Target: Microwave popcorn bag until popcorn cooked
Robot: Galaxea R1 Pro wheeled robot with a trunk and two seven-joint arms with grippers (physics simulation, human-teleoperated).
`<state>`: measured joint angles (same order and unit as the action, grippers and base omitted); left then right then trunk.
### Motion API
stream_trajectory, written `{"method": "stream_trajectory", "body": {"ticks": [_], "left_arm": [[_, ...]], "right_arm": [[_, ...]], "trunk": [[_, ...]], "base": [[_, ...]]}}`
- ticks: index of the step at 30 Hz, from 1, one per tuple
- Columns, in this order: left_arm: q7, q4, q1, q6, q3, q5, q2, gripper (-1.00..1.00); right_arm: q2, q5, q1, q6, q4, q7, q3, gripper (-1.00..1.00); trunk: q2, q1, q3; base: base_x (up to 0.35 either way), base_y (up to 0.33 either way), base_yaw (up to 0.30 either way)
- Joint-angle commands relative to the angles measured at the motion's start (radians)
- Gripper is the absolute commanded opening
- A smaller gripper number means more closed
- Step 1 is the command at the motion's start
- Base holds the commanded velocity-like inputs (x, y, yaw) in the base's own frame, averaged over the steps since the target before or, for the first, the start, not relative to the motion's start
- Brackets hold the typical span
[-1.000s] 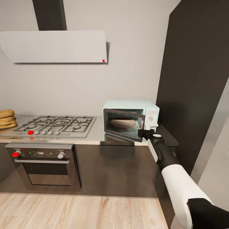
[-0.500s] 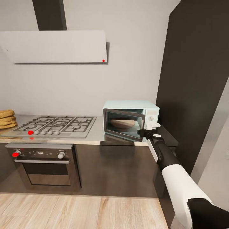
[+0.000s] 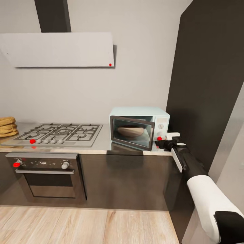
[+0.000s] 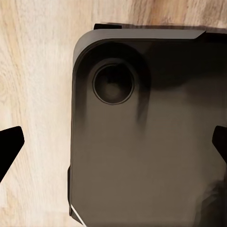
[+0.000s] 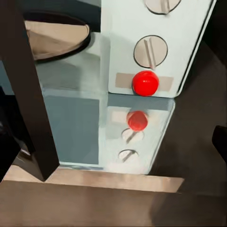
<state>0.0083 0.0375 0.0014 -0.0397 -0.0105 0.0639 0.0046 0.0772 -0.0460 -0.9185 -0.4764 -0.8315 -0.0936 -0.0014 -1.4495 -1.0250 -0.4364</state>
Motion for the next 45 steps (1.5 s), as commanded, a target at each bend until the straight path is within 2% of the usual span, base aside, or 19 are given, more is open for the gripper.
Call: {"method": "stream_trajectory", "body": {"ticks": [1, 3, 7, 15, 22, 38, 45], "left_arm": [[0.001, 0.001, 0.000, -0.002, 0.000, 0.007, 0.000, 1.00], [0.001, 0.001, 0.000, -0.002, 0.000, 0.007, 0.000, 1.00], [0.001, 0.001, 0.000, -0.002, 0.000, 0.007, 0.000, 1.00], [0.001, 0.001, 0.000, -0.002, 0.000, 0.007, 0.000, 1.00], [0.001, 0.001, 0.000, -0.002, 0.001, 0.007, 0.000, 1.00], [0.001, 0.001, 0.000, -0.002, 0.000, 0.007, 0.000, 1.00], [0.001, 0.001, 0.000, -0.002, 0.001, 0.007, 0.000, 1.00]], "right_arm": [[0.016, -0.004, 0.000, -0.006, -0.001, -0.006, 0.000, 1.00], [0.042, -0.003, 0.000, -0.007, -0.001, -0.004, 0.000, 1.00], [0.054, -0.003, 0.000, -0.004, -0.001, 0.007, -0.003, 1.00], [0.043, 0.000, 0.000, 0.004, -0.004, 0.078, -0.005, 1.00], [0.043, 0.001, 0.000, 0.004, -0.005, 0.080, -0.005, 1.00], [0.040, 0.006, 0.000, 0.007, -0.003, 0.081, -0.005, 1.00], [0.039, 0.008, 0.000, 0.009, -0.001, 0.068, -0.005, 1.00]], "trunk": [[-0.001, 0.000, -0.001], [-0.001, 0.000, -0.001], [-0.001, 0.000, -0.001], [-0.001, 0.000, -0.001], [-0.001, 0.000, -0.001], [-0.001, 0.000, -0.001], [-0.001, 0.000, -0.001]], "base": [[0.000, 0.000, 0.000], [0.000, 0.000, 0.000], [0.000, 0.000, 0.000], [0.000, 0.000, 0.000], [0.014, 0.000, 0.000], [0.254, 0.000, 0.000], [0.057, 0.000, 0.000]]}}
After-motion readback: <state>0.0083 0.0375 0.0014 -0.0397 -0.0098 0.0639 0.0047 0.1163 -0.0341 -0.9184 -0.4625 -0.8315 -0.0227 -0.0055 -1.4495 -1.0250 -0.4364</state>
